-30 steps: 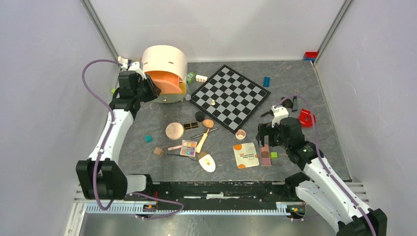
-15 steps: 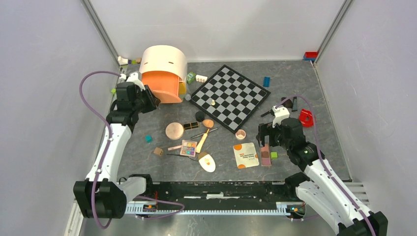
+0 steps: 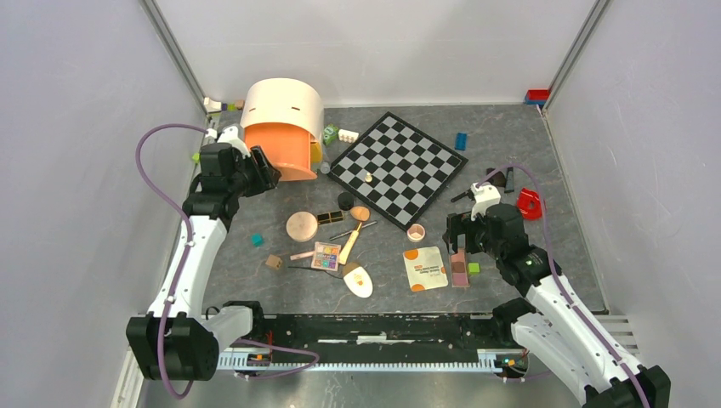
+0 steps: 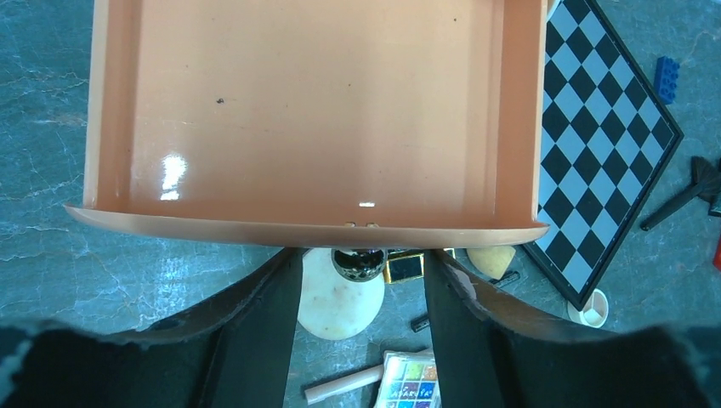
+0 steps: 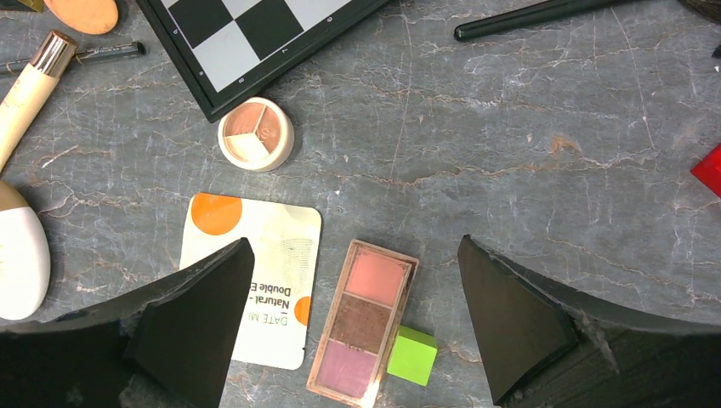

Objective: Organize the makeup
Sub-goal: Open the drawer in the storage box.

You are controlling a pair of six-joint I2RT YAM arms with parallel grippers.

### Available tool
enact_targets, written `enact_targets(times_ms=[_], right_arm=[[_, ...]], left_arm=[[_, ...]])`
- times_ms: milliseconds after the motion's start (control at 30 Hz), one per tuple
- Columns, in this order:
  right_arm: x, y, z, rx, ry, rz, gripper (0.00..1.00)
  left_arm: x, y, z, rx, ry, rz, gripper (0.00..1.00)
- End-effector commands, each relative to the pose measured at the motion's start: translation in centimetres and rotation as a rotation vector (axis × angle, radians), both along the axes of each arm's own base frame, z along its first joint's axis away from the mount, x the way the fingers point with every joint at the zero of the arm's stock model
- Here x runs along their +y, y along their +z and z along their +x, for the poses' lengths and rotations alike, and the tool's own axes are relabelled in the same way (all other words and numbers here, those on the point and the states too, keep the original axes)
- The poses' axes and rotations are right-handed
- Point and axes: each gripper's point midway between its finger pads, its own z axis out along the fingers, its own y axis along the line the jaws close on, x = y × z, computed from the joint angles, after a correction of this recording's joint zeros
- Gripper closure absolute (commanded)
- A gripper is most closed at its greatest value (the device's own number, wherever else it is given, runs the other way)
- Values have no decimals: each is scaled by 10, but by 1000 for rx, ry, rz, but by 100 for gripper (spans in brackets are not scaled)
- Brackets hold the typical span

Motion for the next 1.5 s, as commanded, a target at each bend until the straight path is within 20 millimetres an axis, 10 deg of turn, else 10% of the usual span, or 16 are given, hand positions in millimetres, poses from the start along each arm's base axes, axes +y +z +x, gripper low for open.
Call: enact_targets(times_ms=[0,467,767,1100,1467], right_arm=[[1,2,1,-12,12,-2,3],[3,4,4,-6,12,-4,2],[9,7,6,-5,12,35,3],[-4,-4,11,51,-89,-5,3],[81,19,2,47,88,72,1]], left_arm=[[4,7,1,-21,-2,29,37],[-10,31,-50,-55,21,-70,14],[-18,-5,-100,53,-2,-67,15],[-48,-19,-108,98,-94,-6,19],[-42,-22,-105,109,-40,15,23]])
